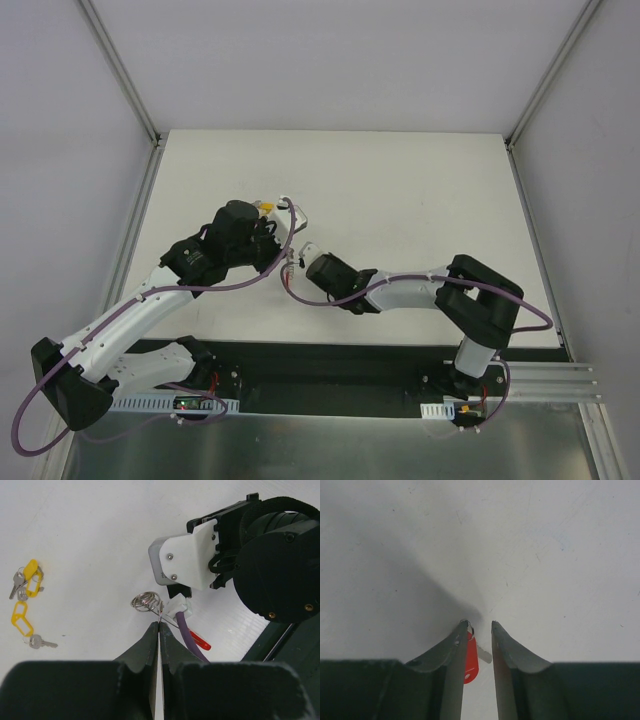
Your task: Put the keys on the keyring
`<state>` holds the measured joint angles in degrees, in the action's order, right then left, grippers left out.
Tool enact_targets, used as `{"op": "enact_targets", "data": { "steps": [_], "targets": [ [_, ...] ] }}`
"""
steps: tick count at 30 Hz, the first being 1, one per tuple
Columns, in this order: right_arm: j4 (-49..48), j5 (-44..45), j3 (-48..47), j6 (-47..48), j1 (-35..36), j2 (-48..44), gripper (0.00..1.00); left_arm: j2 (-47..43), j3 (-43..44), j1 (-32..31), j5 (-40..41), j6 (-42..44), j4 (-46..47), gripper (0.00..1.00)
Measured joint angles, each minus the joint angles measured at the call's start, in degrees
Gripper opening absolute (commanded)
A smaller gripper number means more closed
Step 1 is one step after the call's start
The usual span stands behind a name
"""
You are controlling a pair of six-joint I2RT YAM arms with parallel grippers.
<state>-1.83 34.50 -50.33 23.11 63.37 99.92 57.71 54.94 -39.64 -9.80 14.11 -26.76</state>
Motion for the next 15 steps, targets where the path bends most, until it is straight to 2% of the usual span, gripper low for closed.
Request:
{"op": "enact_targets", "data": {
  "steps": [4, 10, 13, 15],
  "targets": [
    [2.03, -0.04, -0.57, -0.33, 0.0, -1.29, 0.48, 0.0, 0.0, 0.0, 0.11, 0.02, 0.0, 0.0],
    [8.0, -2.82, -2.93, -2.97, -2.05, -5.79, 0.5, 0.0, 0.0, 0.0, 0.11, 0.0, 0.0, 0.0],
    [10.67, -5.99, -3.19, -5.57, -4.76, -8.79, 0.82, 0.0, 0.0, 0.0, 0.11, 0.0, 0.0, 0.0],
    [12.57, -9.14, -3.19, -7.74, -7.1, -11.23, 0.89, 0.0, 0.0, 0.0, 0.13, 0.0, 0.0, 0.0]
  ]
}}
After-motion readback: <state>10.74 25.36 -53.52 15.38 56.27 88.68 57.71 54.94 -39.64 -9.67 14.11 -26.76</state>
